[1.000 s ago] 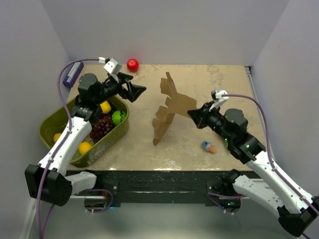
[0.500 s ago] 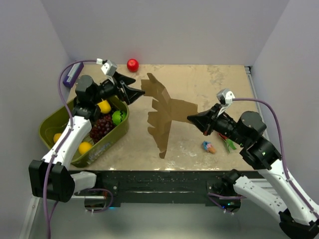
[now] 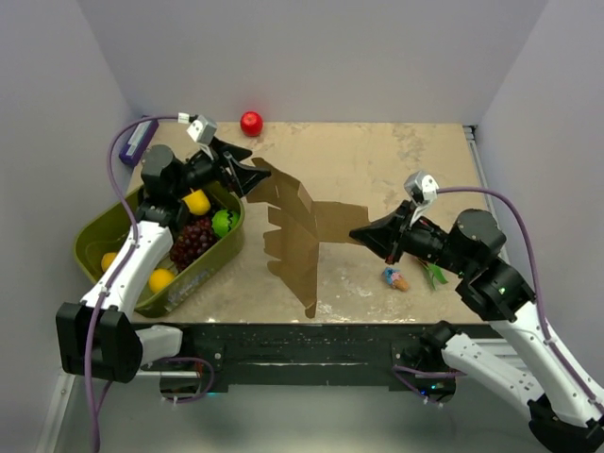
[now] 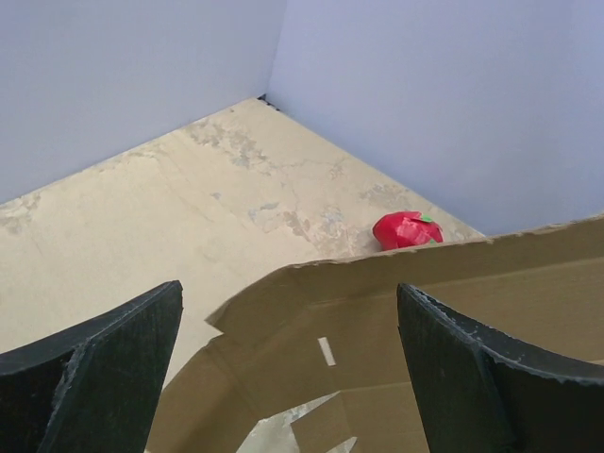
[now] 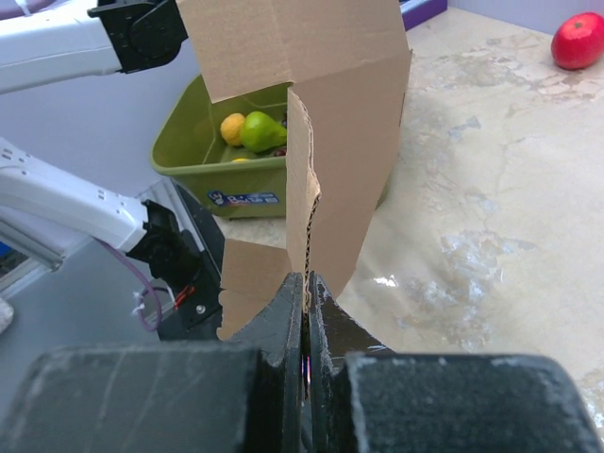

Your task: Fold the paper box

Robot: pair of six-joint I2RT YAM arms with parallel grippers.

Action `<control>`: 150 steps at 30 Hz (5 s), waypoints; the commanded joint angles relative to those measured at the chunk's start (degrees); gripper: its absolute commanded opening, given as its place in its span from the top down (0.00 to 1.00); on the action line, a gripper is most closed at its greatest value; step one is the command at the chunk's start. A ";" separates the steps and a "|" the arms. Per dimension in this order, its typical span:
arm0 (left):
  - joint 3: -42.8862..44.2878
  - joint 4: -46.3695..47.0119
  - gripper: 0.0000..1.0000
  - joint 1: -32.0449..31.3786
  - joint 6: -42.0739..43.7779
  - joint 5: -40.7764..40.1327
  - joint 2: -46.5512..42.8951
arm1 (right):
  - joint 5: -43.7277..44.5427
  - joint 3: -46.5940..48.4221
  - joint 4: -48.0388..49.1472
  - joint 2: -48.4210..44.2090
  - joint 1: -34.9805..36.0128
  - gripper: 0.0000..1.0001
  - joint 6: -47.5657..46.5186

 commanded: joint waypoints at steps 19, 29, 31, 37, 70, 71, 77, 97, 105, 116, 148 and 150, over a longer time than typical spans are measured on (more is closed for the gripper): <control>-2.39 11.16 0.18 1.09 -5.77 9.27 2.84 | -1.85 4.05 -0.03 -0.11 -0.11 1.00 -1.10; -1.52 6.33 0.19 0.21 -2.43 3.91 2.76 | -2.64 2.64 1.38 -0.28 -0.02 1.00 -0.49; -2.66 9.04 0.23 0.21 -4.09 3.82 2.32 | -2.47 2.64 1.29 -0.46 0.07 1.00 -0.58; -4.59 14.59 0.28 0.21 -6.21 4.26 1.26 | -2.55 2.29 0.76 -0.28 -0.02 1.00 -0.75; -4.86 11.45 1.00 -3.13 -1.31 -0.47 -0.93 | 5.96 -0.43 -0.29 1.39 -0.02 1.00 -0.58; -4.60 7.69 1.00 -3.83 -0.16 -1.87 -1.11 | 7.28 -1.04 -0.21 1.39 -0.02 1.00 -0.49; -2.84 -4.63 1.00 -9.45 7.58 -17.77 -1.46 | 20.97 -4.29 -0.73 1.65 -0.02 1.00 2.23; -5.30 -9.58 1.00 -22.29 7.15 -46.09 3.73 | 33.67 -11.67 0.74 1.57 -0.02 0.04 36.85; -7.50 -7.73 1.00 -22.91 3.54 -50.14 1.44 | 23.55 -19.77 21.40 7.08 0.15 0.07 53.30; -13.38 -1.58 1.00 -27.65 4.24 -53.29 -1.81 | 26.53 -21.97 35.47 17.82 0.16 0.06 64.80; -19.54 5.81 1.00 -39.26 20.16 -66.05 -0.67 | 41.04 -25.48 38.29 31.53 1.47 0.46 82.22; -19.54 5.28 1.00 -39.43 19.37 -66.49 -0.32 | 41.04 -26.01 38.73 32.06 1.56 0.53 82.39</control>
